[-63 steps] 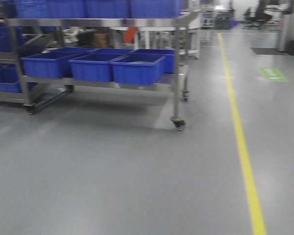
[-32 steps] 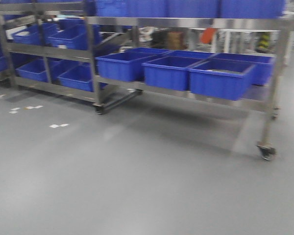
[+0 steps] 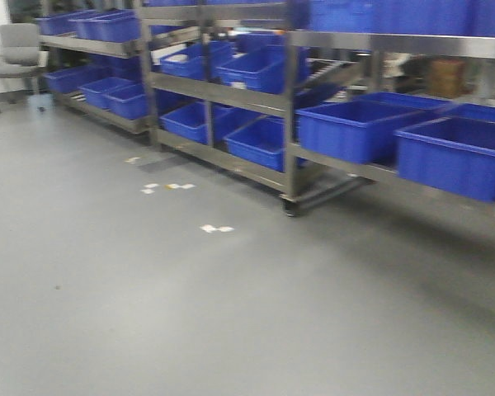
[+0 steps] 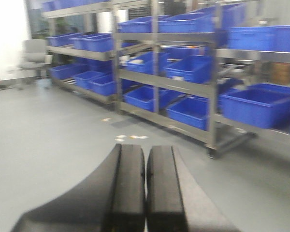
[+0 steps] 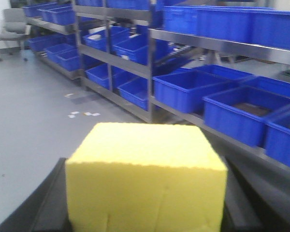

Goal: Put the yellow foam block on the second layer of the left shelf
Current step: 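Turn the base toward the shelf rack of blue bins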

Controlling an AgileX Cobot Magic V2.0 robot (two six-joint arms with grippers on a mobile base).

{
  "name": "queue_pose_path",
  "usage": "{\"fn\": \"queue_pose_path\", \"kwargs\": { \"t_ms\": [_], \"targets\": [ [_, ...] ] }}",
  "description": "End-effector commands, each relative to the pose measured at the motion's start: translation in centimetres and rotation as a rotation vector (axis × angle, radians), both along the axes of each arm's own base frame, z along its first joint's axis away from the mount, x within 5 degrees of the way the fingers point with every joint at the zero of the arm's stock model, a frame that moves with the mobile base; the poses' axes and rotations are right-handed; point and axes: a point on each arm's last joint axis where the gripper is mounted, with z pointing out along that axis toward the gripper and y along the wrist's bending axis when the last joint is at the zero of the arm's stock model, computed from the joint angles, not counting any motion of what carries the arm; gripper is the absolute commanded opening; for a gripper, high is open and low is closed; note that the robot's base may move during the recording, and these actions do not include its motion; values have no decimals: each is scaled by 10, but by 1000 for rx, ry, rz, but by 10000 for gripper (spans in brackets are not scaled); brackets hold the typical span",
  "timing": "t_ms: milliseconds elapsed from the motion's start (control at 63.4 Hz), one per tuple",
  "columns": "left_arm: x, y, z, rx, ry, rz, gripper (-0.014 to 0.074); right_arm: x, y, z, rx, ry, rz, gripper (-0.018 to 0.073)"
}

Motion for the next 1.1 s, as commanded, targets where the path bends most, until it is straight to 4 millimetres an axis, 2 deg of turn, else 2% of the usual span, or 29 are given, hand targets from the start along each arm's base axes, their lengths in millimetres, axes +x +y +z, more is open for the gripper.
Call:
{"fn": "queue_pose_path", "kwargs": {
  "t_ms": [0, 1089],
  "targets": [
    [-1, 0, -1, -9, -75, -5, 124, -1, -1, 18, 4, -113, -13, 505],
    [-1, 0, -1, -9, -73, -5, 124, -1, -1, 18, 4, -113, -13, 505]
  ]
}}
